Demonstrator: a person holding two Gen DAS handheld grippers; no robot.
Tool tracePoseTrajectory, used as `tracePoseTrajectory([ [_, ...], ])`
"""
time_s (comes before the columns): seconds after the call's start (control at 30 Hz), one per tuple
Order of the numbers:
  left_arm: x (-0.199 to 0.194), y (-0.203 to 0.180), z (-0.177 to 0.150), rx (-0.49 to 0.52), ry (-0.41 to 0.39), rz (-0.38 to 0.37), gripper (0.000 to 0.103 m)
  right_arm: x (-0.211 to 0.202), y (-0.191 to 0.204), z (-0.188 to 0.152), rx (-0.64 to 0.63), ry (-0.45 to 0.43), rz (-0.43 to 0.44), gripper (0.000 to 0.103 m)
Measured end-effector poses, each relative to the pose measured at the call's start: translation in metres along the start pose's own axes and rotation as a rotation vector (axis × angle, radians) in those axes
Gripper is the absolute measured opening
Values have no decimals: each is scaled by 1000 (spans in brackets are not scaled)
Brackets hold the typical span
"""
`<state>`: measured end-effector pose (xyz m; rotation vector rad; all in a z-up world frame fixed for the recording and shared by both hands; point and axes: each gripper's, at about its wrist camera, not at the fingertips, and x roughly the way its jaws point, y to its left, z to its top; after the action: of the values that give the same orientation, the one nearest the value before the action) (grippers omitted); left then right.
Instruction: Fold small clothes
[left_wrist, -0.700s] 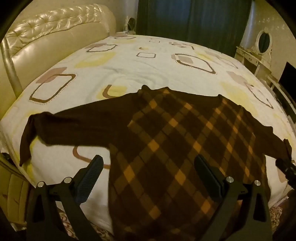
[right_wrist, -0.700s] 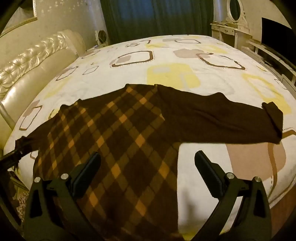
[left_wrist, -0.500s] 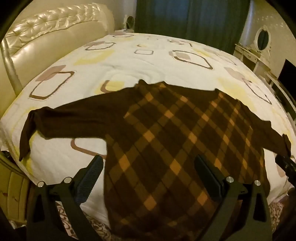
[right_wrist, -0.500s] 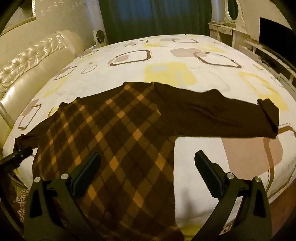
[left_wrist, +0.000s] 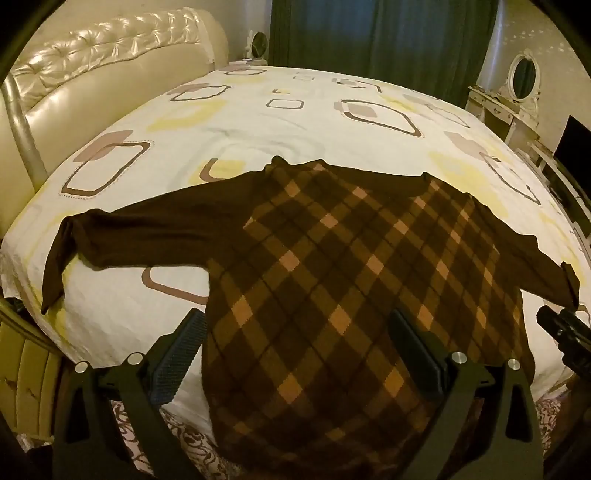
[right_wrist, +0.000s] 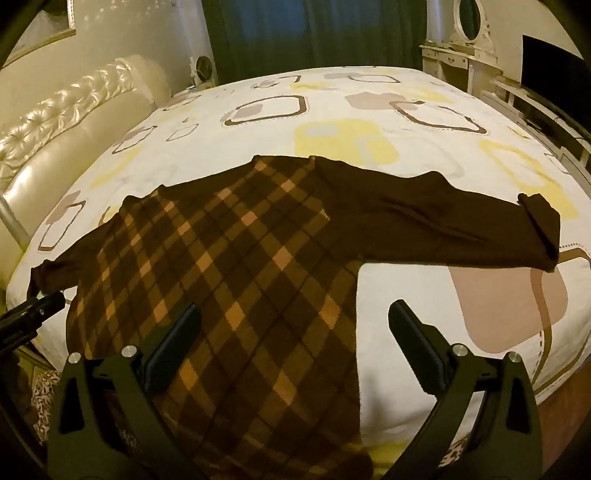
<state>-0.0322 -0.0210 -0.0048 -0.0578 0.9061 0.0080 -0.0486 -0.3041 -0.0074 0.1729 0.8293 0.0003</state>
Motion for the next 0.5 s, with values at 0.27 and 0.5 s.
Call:
tracePoseTrajectory([
  [0.27, -2, -3, -1, 0, -5, -5, 98, 0, 2, -1, -4, 2, -1, 101],
  [0.5, -2, -3, -1, 1, -3, -6, 98, 0, 3, -2, -3, 3, 0, 101],
])
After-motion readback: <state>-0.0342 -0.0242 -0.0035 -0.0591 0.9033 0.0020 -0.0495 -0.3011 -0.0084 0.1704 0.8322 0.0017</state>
